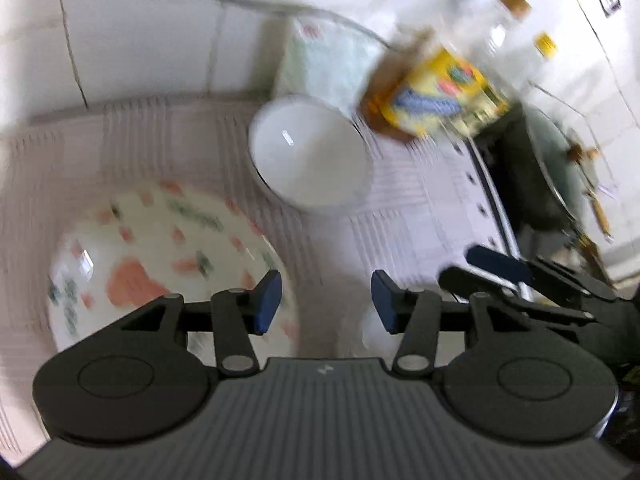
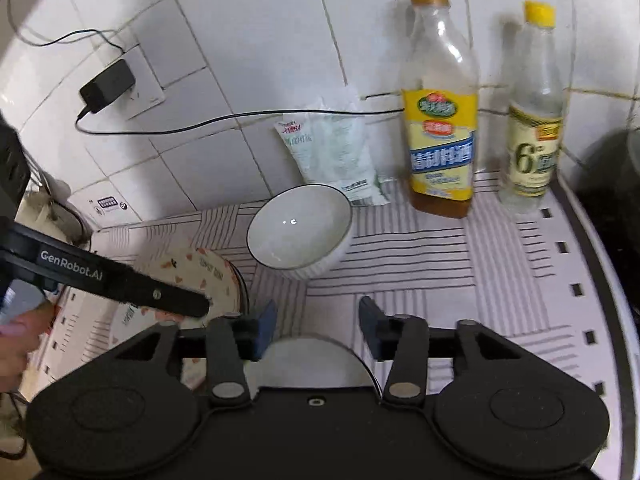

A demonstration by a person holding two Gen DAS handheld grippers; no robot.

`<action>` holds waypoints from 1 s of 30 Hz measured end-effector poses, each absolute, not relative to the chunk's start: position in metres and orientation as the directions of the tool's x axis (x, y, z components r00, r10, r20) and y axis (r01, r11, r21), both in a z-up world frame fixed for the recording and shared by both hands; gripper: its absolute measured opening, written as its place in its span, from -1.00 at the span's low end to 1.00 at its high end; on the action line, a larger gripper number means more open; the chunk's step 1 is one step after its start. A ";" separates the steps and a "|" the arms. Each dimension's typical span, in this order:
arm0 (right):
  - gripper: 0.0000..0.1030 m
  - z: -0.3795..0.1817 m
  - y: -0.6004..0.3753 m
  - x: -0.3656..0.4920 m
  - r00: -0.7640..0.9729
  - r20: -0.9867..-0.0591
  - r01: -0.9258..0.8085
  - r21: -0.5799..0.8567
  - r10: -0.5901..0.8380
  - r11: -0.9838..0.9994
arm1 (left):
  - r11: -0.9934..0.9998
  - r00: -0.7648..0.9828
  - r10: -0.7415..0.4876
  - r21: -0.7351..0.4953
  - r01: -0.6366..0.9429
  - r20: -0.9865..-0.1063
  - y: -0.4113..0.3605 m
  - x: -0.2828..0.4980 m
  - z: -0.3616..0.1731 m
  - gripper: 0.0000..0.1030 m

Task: Organize plates and bowls
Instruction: 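Move both grippers to the third white bowl and close on its rim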

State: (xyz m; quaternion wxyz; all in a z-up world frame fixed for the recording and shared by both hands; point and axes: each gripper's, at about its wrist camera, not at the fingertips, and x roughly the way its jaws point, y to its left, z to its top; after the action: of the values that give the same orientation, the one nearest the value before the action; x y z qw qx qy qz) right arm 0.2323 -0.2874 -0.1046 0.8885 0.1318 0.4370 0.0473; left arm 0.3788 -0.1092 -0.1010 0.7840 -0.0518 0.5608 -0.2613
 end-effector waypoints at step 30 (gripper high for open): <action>-0.50 -0.207 -0.329 0.354 0.525 -0.808 0.407 0.514 0.266 0.755 | 0.891 0.378 -0.273 -0.084 0.447 -0.885 -0.161 0.455 -0.172 -0.14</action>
State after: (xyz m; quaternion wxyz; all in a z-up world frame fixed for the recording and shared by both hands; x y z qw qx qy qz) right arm 0.3539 -0.3287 -0.2066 0.8014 0.3471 0.4852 -0.0439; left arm 0.4553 -0.1607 -0.1716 0.8259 0.0847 0.5132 -0.2178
